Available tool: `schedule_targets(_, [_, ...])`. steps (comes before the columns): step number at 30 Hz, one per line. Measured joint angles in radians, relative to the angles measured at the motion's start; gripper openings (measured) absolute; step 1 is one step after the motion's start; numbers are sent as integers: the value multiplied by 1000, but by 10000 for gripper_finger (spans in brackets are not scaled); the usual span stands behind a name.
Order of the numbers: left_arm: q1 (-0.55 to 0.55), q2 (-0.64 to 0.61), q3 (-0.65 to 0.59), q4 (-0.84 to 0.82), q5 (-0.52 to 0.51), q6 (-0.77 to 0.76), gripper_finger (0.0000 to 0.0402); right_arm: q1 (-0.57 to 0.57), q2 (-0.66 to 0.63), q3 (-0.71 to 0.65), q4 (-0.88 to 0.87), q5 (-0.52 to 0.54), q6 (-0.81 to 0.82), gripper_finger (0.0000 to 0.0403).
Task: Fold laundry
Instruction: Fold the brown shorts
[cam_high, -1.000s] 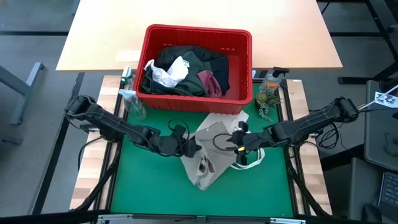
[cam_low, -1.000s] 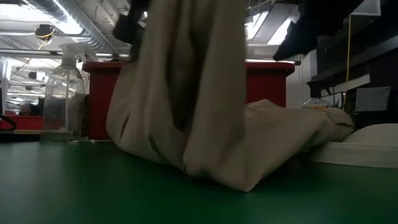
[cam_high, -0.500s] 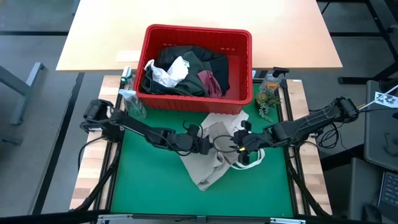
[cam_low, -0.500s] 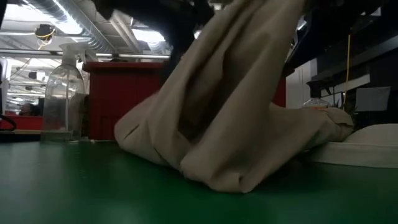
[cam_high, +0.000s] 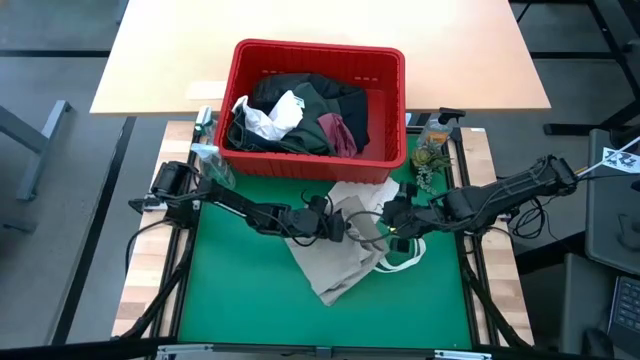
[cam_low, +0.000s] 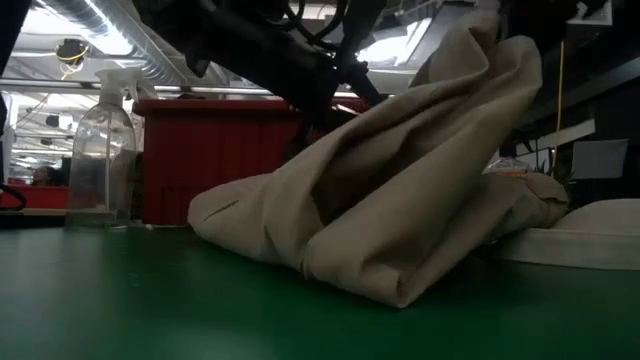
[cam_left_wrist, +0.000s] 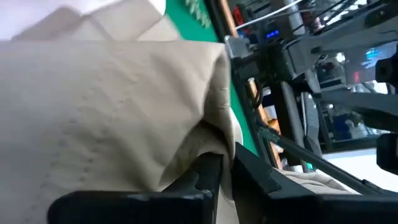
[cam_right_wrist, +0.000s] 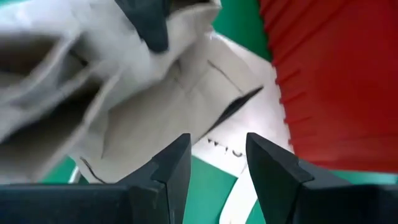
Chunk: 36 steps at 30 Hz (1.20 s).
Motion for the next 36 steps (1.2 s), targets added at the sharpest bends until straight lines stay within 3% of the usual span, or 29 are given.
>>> schedule_targets(13, [-19, 0, 0, 41, -32, 210, 110, 0, 0, 27, -6, -1, -49, 156])
schedule_targets(19, [-18, 0, 0, 73, -36, 488, 140, 0, 0, 27, -6, -40, -77, 156])
schedule_targets(26, [-19, 0, 0, 164, -35, 708, 151, 0, 0, 27, -8, -100, -106, 156])
schedule_targets(36, [-18, -1, 0, 200, -22, 748, 152, 0, -28, 28, -20, -101, -129, 156])
